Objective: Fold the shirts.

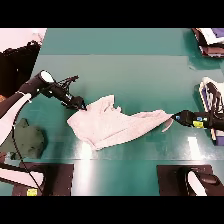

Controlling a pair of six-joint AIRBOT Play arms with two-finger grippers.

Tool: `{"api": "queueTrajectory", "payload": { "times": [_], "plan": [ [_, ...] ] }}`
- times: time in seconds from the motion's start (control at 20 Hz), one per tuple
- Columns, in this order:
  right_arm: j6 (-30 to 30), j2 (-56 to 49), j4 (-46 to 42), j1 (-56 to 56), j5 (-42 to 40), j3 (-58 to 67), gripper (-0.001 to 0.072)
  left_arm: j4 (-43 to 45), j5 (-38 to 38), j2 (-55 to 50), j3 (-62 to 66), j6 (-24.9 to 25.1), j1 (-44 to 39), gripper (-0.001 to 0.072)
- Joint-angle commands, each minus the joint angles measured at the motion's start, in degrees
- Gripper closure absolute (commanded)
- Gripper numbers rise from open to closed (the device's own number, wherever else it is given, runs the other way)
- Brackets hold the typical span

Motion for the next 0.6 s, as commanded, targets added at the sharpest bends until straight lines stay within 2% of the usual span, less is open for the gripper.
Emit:
{"api": "queueTrajectory", "payload": {
  "times": [0.0, 0.05, 0.1, 0.3, 0.55],
  "plan": [
    [0.31, 0.04, 0.02, -0.04, 0.00, 0.00, 0.0700, 0.57, -1.07, -0.26, 0.15, -0.33, -0.81, 0.0308],
    [0.31, 0.04, 0.02, -0.02, -0.02, 0.00, 0.0700, 0.66, -1.95, -0.24, 0.37, -0.33, -0.72, 0.0520],
    [0.31, 0.04, 0.02, -0.02, -0.02, 0.00, 0.0700, 0.66, -3.06, -0.24, 0.79, -0.33, -0.72, 0.0676],
    [0.26, -0.04, -0.70, -0.04, -0.13, 3.96, 0.0700, 1.14, -3.93, 3.17, 4.81, -2.34, -0.72, 0.0683],
    [-0.90, -7.78, -0.46, -0.02, 3.56, 24.74, 0.0700, 1.53, -3.63, 17.22, 19.15, -3.41, -0.72, 0.0682]
  ]
}}
